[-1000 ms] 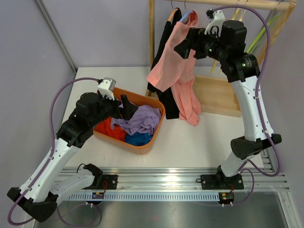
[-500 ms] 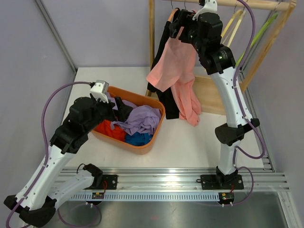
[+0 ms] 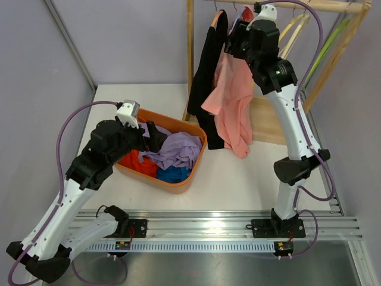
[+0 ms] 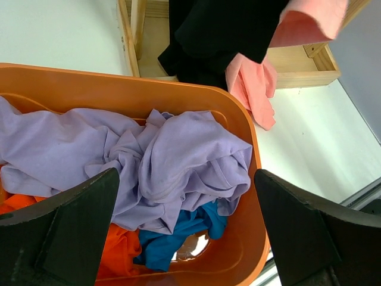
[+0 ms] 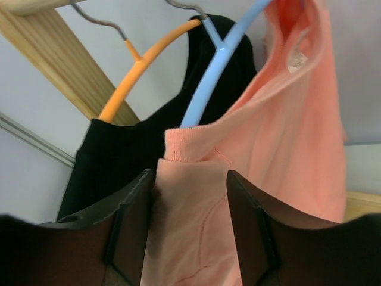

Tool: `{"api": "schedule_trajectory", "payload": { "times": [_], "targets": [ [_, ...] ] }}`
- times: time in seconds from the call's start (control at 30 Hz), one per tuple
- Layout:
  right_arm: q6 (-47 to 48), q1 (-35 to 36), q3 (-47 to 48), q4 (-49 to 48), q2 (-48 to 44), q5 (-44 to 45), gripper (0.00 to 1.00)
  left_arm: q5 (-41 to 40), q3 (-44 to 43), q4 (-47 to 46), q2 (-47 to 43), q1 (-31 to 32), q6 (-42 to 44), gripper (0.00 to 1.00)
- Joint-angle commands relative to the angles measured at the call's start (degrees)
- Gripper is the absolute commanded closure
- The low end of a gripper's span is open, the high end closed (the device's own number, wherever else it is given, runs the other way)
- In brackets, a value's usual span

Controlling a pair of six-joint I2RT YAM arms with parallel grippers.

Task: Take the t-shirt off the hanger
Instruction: Grab a hanger with a tshirt on it with the right arm

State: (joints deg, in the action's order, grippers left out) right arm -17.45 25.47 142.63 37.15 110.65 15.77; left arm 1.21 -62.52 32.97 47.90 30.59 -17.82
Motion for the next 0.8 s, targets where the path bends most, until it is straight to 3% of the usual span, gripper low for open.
{"api": "schedule_trajectory", "payload": {
  "times": [0.0, 0.2, 0.53, 0.6, 0.67, 0.77],
  "targets": [
    [0.9, -4.1, -3.1, 2.4, -5.3, 0.8, 0.44, -0.8, -2.3, -3.5, -0.1, -0.1, 1.3, 0.01],
    [1.1, -8.7, -4.8, 5.0, -6.8, -4.9, 0.58, 0.1, -2.6, -5.0, 0.8, -0.1, 1.7, 0.01],
    [3.1, -12.1, -3.6, 5.7, -5.0, -15.8, 0.7, 1.9, -2.5, -5.6, 0.4, -0.1, 0.6, 0.01],
    [4.4, -12.3, -3.1, 5.5, -4.2, -19.5, 0.76, 2.3, -2.4, -5.9, -0.2, -0.1, 0.2, 0.01],
    [5.5, -12.6, -1.0, 5.5, -3.2, -21.3, 0.98, 3.0, -2.5, -6.7, -0.3, -0.1, -0.4, 0.01],
    [6.6, -12.9, 2.6, 4.7, -2.0, -23.3, 1.0, 3.7, -2.6, -7.3, -0.4, -0.1, -1.1, 0.01]
  ]
}}
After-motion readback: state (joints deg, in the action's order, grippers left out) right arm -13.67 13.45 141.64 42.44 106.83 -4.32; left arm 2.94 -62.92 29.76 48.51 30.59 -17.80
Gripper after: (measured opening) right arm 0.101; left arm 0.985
